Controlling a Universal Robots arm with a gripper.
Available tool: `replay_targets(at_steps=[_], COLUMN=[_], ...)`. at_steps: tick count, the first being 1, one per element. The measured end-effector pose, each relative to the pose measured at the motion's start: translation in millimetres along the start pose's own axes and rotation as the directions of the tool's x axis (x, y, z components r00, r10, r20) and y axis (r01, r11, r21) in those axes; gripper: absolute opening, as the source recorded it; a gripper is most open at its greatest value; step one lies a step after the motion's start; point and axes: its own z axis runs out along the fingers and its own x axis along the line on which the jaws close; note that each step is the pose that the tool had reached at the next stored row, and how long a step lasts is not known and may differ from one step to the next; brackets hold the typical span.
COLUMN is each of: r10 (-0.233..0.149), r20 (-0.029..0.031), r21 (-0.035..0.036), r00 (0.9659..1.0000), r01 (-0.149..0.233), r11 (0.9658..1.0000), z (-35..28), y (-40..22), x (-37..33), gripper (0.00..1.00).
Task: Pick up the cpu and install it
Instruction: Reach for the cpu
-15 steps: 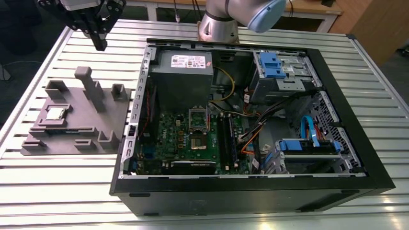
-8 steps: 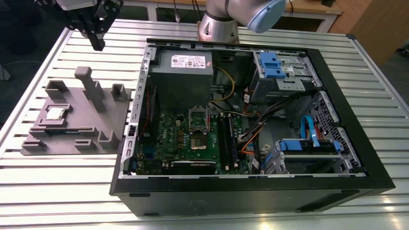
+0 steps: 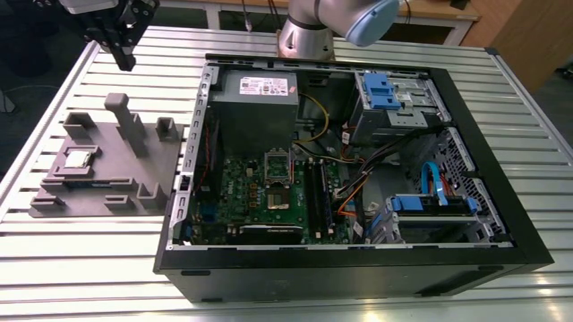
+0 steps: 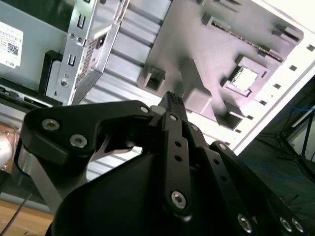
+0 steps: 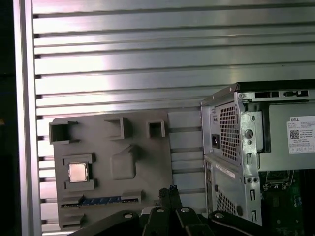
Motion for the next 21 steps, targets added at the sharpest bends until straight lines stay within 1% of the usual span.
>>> replay_targets(at_steps=[3, 5, 7, 9, 18, 19, 21], r10=[0.000, 0.000, 0.000, 0.000, 0.000, 0.000, 0.000], r20=[-0.0001, -0.0001, -0.0001, -0.0001, 0.0000, -0.0001, 0.0000], r21=[0.0002, 0.0002, 0.0001, 0.0002, 0.0001, 0.0001, 0.0001], r00=[1.0000, 1.0000, 1.0000, 1.0000, 1.0000, 1.0000, 1.0000], r01=[0.000, 0.000, 0.000, 0.000, 0.000, 0.000, 0.000], r11=[1.0000, 1.0000, 1.0000, 1.0000, 1.0000, 1.0000, 1.0000], z=[0.5, 0.8, 0.7, 0.6, 0.7, 0.7, 0.8], y=[-0.5, -0.9, -1.5, -1.9, -2.0, -2.0, -2.4], x=[6.6, 12.1, 19.6, 23.8, 25.0, 26.1, 30.7], gripper=[0.10, 0.10, 0.10, 0.10, 0.10, 0.10, 0.10])
